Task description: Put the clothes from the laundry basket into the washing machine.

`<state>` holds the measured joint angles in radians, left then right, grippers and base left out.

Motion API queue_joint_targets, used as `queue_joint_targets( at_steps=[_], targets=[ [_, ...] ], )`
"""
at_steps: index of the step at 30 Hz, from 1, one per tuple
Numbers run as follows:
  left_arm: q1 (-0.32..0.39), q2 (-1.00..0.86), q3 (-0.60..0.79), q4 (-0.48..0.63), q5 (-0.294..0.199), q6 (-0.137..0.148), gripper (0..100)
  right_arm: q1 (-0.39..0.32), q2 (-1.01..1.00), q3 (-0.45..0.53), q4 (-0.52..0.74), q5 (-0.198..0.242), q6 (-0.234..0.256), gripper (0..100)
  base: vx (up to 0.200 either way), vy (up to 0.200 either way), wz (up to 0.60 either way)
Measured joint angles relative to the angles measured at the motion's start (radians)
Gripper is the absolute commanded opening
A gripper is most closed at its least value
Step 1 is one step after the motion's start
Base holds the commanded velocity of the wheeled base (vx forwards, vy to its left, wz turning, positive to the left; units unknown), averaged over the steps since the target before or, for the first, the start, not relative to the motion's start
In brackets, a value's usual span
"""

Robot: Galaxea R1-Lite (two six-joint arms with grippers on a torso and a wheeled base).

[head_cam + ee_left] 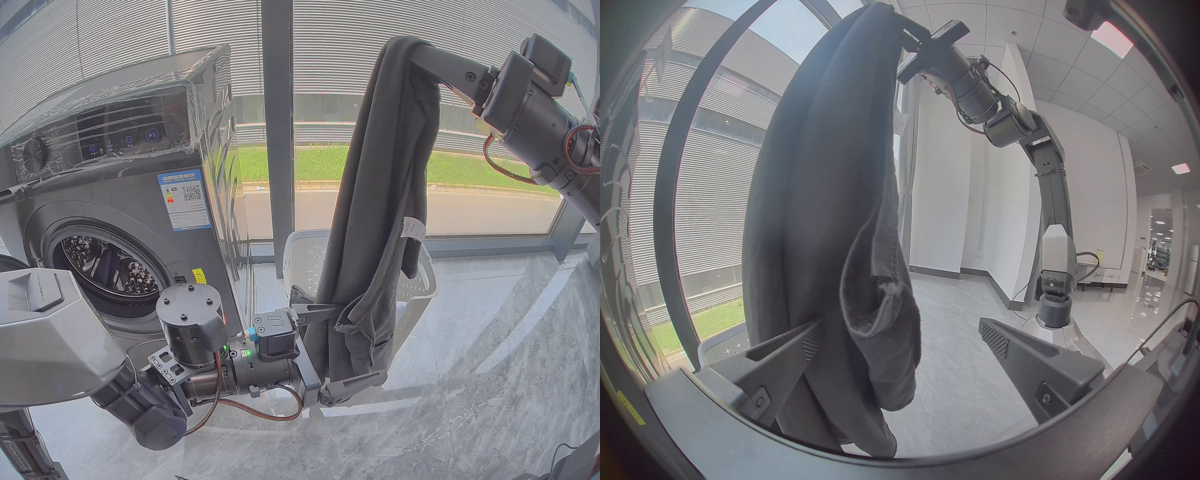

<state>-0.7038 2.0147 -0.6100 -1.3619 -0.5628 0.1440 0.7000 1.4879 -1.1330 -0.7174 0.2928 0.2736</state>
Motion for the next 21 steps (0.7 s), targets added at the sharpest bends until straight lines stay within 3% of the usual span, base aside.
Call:
queue_joint_targets(
  at_steps=[4, 5, 21],
  targets=[
    [-0.002, 0.014, -0.027, -0.006, 0.0, -0.005, 100, 0.011, 0.0, 0.0, 0.0, 0.0, 0.0, 0, 0.0, 0.0, 0.0],
    [-0.003, 0.016, -0.03, -0.007, 0.0, -0.006, 0, 0.011, 0.0, 0.0, 0.0, 0.0, 0.0, 0, 0.0, 0.0, 0.0],
    [-0.012, 0.037, -0.061, -0.028, 0.001, -0.012, 0, 0.014, -0.005, 0.003, 0.0, -0.012, 0.0, 0, 0.0, 0.0, 0.0]
  ],
)
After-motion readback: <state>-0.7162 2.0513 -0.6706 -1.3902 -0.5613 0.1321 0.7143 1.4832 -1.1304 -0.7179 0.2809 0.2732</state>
